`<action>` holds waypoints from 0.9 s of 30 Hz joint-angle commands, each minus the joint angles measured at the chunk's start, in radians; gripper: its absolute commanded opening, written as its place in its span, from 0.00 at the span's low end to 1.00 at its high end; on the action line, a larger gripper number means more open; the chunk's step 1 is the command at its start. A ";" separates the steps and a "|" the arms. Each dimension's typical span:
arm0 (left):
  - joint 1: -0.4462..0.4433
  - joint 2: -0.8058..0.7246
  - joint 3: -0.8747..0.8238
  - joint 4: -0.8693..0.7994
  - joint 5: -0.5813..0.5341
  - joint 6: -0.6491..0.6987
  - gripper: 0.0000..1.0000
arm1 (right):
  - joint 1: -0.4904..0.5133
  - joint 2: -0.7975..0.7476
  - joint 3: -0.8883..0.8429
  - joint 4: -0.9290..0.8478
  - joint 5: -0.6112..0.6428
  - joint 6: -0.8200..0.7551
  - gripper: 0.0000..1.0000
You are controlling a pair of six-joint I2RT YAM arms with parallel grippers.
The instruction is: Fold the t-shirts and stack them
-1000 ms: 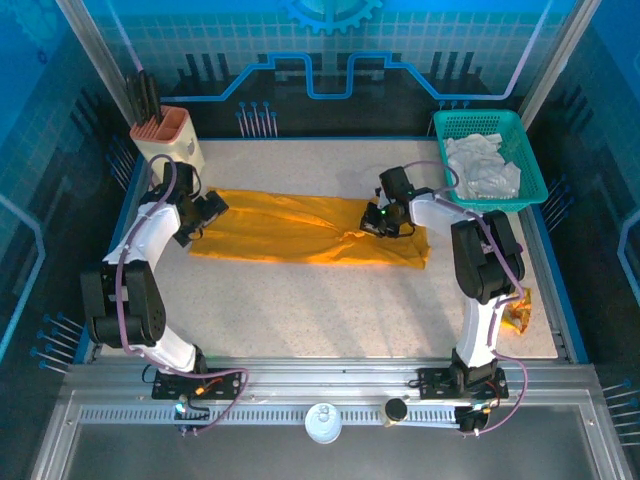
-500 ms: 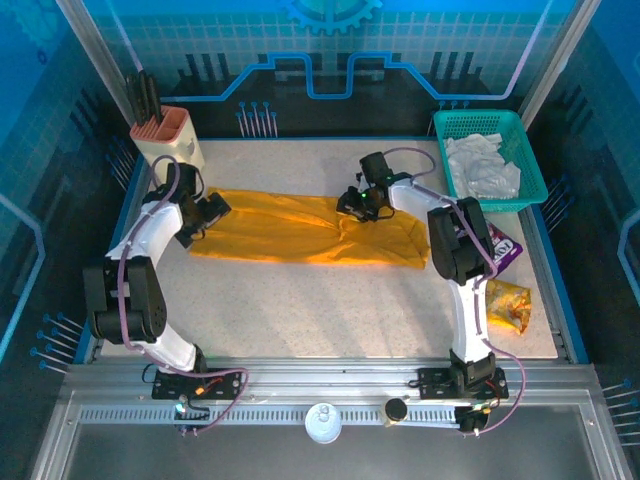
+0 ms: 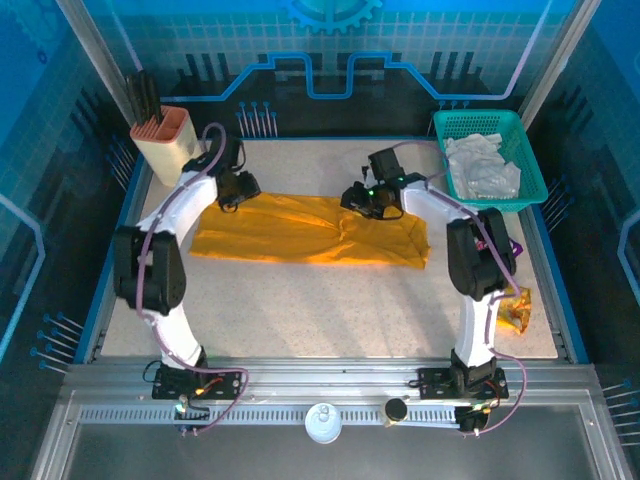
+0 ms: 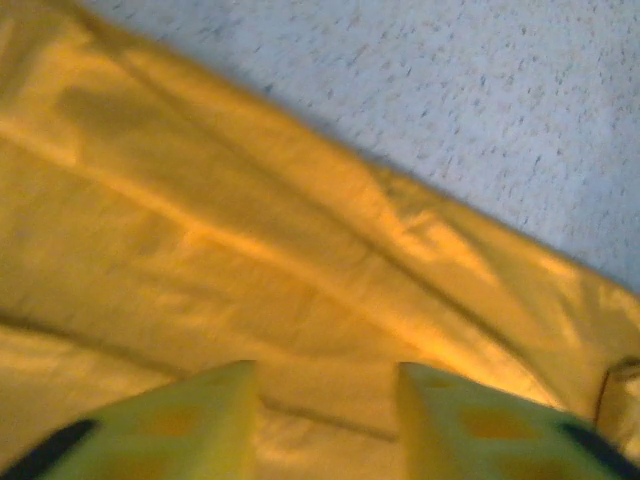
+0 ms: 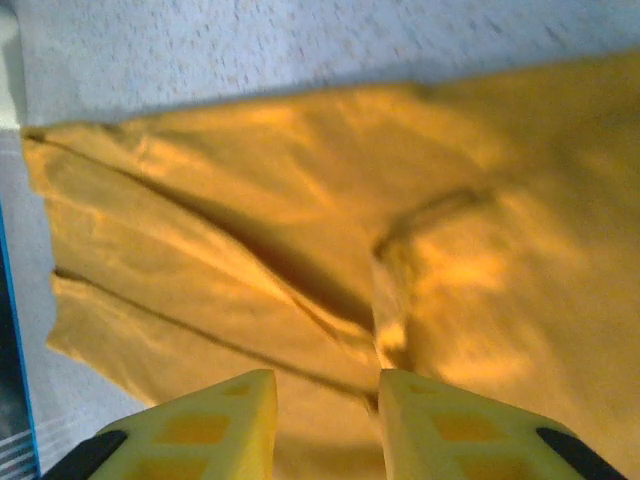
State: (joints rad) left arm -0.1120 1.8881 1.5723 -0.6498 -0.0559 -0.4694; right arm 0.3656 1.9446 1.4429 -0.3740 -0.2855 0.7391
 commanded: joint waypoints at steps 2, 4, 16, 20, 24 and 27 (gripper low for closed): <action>0.003 0.243 0.242 -0.139 -0.034 0.101 0.12 | -0.013 -0.146 -0.122 -0.068 0.086 -0.068 0.28; 0.003 0.336 0.334 -0.170 -0.043 0.115 0.07 | -0.020 -0.196 -0.172 -0.122 0.134 -0.108 0.25; -0.006 0.458 0.317 -0.095 -0.132 0.085 0.06 | -0.117 -0.164 -0.331 -0.064 0.149 -0.088 0.07; -0.007 0.443 0.270 -0.091 -0.154 0.073 0.06 | -0.121 -0.045 -0.265 -0.104 0.150 -0.088 0.00; -0.009 0.400 0.203 -0.108 -0.184 0.052 0.06 | -0.129 0.040 -0.190 -0.126 0.167 -0.083 0.00; -0.012 0.347 0.114 -0.098 -0.182 0.028 0.06 | -0.135 0.097 -0.104 -0.165 0.176 -0.094 0.00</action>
State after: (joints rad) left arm -0.1238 2.2650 1.7649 -0.6762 -0.2073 -0.4053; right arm 0.2447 1.9774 1.2877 -0.4770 -0.1410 0.6529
